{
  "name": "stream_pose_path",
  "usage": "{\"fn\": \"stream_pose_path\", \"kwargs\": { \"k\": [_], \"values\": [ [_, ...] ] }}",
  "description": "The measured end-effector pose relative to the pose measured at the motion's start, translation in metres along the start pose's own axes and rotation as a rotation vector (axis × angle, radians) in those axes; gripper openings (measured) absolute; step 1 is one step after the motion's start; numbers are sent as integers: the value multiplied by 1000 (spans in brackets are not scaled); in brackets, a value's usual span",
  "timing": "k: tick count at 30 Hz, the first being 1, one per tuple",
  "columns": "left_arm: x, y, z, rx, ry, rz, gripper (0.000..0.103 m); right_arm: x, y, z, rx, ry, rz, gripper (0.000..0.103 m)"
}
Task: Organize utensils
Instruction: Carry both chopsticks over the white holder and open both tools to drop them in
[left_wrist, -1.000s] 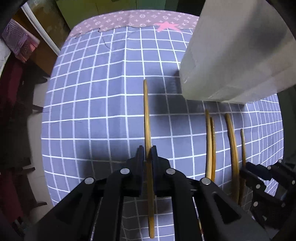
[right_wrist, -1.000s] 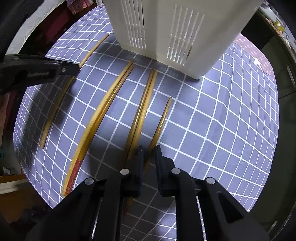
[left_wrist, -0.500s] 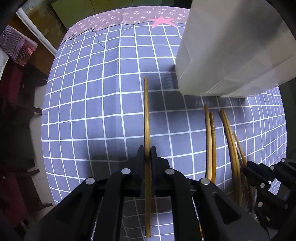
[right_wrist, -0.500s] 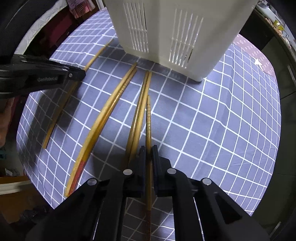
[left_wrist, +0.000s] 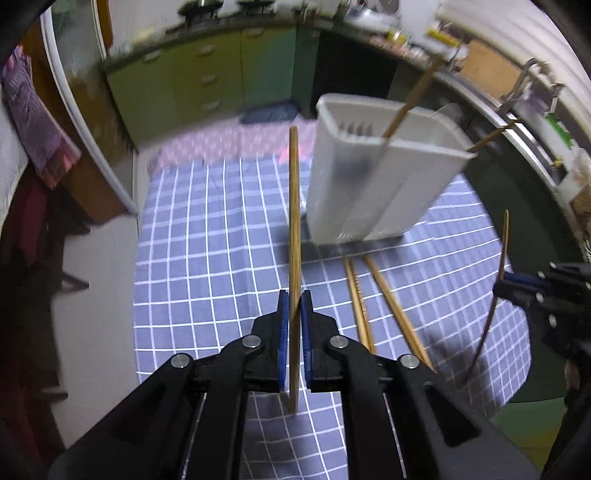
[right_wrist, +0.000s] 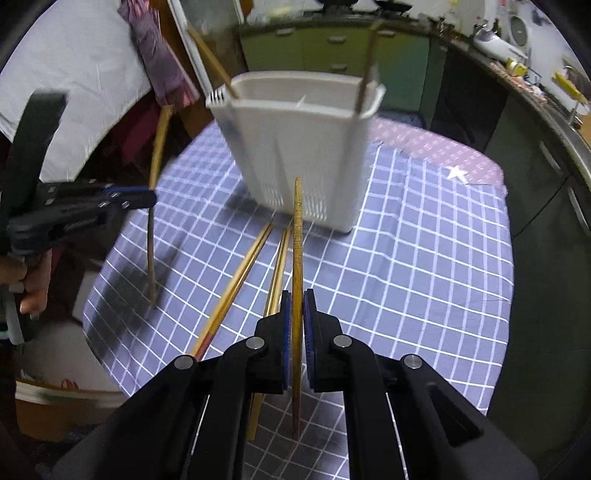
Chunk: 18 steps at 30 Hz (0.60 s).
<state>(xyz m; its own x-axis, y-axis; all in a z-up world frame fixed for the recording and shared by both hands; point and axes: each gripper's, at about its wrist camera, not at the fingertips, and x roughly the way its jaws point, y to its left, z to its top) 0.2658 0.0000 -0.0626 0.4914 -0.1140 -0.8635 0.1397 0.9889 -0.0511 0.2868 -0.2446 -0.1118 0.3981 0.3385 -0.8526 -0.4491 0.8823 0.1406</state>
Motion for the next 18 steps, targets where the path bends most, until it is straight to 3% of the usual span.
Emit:
{"fn": "stream_pose_path", "kwargs": {
  "k": [8,18],
  "values": [
    [-42,-1,-23,48,-126,-8,6,-49,-7,-20,25,-159,-14,7],
    [-41,-6,-29,57,-134,-28,6,-57,-9,-29,24,-170,-14,7]
  ]
}}
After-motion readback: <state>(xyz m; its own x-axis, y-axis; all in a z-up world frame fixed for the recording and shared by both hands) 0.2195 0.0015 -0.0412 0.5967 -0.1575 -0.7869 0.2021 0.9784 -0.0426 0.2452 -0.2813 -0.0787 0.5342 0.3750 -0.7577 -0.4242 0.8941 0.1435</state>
